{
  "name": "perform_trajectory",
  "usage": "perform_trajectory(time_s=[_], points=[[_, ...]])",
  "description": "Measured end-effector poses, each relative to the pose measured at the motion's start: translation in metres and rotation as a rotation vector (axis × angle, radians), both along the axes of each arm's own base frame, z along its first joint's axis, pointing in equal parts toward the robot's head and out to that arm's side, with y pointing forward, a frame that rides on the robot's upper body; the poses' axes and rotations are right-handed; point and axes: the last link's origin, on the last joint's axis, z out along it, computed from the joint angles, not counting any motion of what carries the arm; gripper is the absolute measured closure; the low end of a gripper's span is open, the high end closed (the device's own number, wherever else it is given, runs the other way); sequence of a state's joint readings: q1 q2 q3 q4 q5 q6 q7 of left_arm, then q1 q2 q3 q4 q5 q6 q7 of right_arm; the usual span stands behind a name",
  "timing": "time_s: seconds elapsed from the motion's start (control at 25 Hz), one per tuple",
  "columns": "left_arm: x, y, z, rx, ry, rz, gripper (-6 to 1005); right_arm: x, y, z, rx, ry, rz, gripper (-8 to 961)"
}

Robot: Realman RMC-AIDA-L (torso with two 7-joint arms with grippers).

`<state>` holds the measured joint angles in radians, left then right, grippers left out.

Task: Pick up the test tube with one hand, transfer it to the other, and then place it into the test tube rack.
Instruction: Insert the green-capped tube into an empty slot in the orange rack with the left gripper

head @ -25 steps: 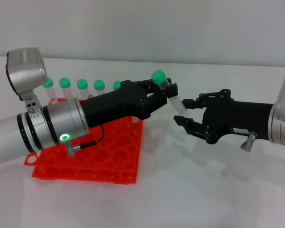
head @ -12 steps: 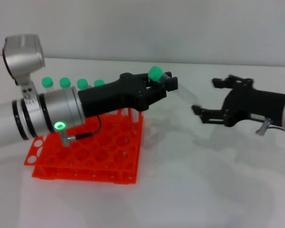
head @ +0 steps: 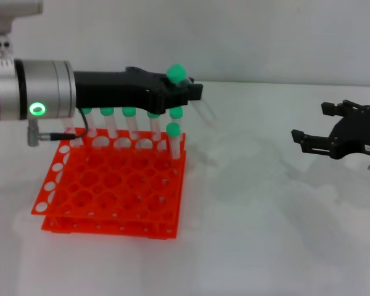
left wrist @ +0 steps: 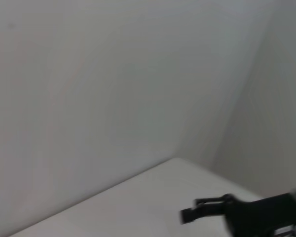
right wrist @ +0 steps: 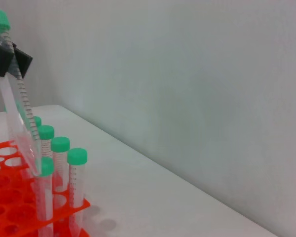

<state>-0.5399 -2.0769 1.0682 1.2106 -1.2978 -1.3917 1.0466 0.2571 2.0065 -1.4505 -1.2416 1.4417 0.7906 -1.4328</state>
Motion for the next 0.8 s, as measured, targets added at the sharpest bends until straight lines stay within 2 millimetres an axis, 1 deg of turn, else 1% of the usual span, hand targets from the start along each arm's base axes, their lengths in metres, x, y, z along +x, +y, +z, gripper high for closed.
perform_trajectory(time_s=[0.16, 0.4, 0.56, 0.8], points=[[0.011, 0.003, 0.013, 0.010, 0.116, 0.048, 788, 0.002, -0.001, 0.001, 0.003, -0.003, 0.007, 84], [0.026, -0.001, 0.017, -0.053, 0.250, 0.077, 788, 0.001, -0.001, 0.001, 0.005, -0.005, 0.013, 84], [0.028, -0.005, 0.019, -0.084, 0.298, 0.084, 788, 0.000, -0.001, 0.002, 0.006, -0.006, 0.017, 84], [0.023, -0.008, 0.027, -0.058, 0.422, 0.140, 788, 0.000, -0.001, 0.002, 0.005, -0.006, 0.019, 84]])
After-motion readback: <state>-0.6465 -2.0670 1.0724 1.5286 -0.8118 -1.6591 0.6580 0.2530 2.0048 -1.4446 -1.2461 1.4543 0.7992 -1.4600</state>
